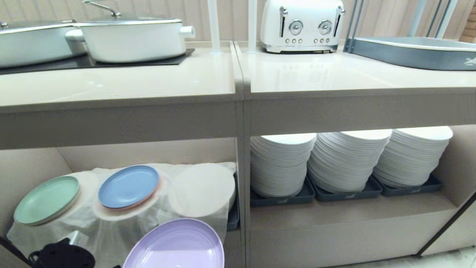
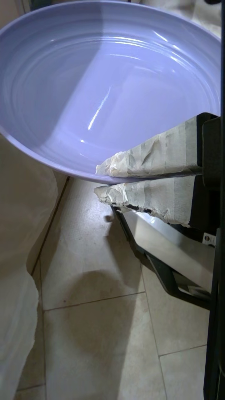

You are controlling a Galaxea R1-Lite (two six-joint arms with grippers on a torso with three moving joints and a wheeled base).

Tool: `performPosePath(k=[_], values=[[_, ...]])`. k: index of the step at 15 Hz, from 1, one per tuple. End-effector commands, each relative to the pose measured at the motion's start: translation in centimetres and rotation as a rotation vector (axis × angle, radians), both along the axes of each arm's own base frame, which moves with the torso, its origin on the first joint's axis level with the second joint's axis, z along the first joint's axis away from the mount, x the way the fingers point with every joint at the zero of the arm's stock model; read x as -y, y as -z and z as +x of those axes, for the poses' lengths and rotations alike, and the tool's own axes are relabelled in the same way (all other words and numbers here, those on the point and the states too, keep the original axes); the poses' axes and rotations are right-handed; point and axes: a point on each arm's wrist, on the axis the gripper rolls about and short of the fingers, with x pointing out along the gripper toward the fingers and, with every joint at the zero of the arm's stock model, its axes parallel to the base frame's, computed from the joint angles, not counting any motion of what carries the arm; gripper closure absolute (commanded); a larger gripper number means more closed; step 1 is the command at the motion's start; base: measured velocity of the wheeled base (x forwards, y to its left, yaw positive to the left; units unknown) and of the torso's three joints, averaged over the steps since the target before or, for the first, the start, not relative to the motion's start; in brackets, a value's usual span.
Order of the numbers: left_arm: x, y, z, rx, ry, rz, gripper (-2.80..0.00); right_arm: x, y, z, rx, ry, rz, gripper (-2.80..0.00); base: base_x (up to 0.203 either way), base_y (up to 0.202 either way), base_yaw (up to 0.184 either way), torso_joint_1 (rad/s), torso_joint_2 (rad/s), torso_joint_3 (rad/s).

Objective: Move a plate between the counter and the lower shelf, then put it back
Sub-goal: Put the plate

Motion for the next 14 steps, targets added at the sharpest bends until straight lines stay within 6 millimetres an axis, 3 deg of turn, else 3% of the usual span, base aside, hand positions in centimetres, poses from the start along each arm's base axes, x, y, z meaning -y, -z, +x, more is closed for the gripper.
performPosePath(k=[1,14], values=[[0.01,0.03,0.02,-0.001,-0.006,-0.001,0.00,0.00,0.02,0.00,-0.001,0.000,0.000,0.00,0.000,0.000,0.000,0.173,-0.49,-0.290],[-0.02,0.07,-0.02,-0.004,-0.004,0.001,0.00,0.00,0.02,0.00,-0.002,0.001,0.000,0.00,0.000,0.000,0.000,0.206,-0.49,-0.282]])
